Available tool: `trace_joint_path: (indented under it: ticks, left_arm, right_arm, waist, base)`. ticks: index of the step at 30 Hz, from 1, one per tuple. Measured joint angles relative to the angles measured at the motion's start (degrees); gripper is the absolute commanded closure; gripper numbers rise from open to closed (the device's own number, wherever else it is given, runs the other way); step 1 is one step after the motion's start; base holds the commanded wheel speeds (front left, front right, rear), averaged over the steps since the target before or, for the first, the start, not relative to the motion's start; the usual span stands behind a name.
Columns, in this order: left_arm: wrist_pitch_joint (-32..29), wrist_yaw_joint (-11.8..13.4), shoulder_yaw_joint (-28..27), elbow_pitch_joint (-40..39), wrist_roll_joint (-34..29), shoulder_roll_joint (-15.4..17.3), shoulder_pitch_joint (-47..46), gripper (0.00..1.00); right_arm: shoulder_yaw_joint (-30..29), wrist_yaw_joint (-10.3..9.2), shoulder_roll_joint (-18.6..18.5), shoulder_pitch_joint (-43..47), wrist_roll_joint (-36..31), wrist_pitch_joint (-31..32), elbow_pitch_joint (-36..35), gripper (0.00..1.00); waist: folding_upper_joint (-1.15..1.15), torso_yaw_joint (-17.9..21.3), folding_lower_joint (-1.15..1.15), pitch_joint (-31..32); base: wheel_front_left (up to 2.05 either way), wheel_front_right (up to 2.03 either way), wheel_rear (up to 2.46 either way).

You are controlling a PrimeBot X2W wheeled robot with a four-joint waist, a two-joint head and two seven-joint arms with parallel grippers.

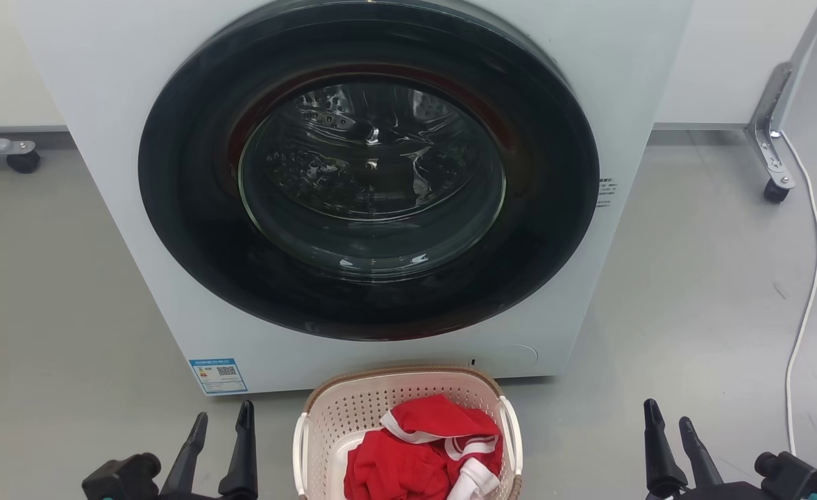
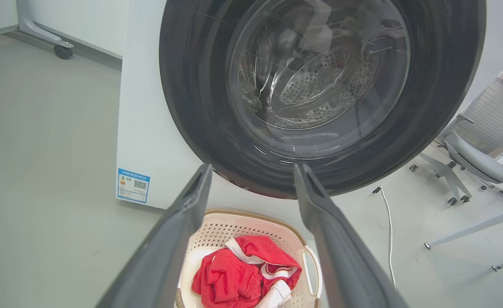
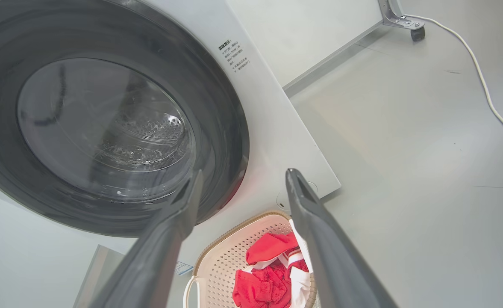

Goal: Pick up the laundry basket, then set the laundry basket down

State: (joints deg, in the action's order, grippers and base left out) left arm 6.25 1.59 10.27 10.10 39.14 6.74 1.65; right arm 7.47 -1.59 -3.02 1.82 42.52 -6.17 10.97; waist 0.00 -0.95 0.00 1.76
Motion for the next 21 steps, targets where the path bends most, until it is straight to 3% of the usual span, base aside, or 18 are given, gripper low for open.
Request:
trace_joint_path:
  ticks: [21]
  left_arm:
    - [4.54,2.97,4.09,-3.76,-17.91,0.36,0.51,0.00]
  right_arm:
    - [3.80,-3.00,-0.19,0.68,-17.77,-4.57,-3.89,0.00]
  waist:
    - [0.00,-0.38,0.00,0.75]
  base:
    - [0.00,0.00,0.00]
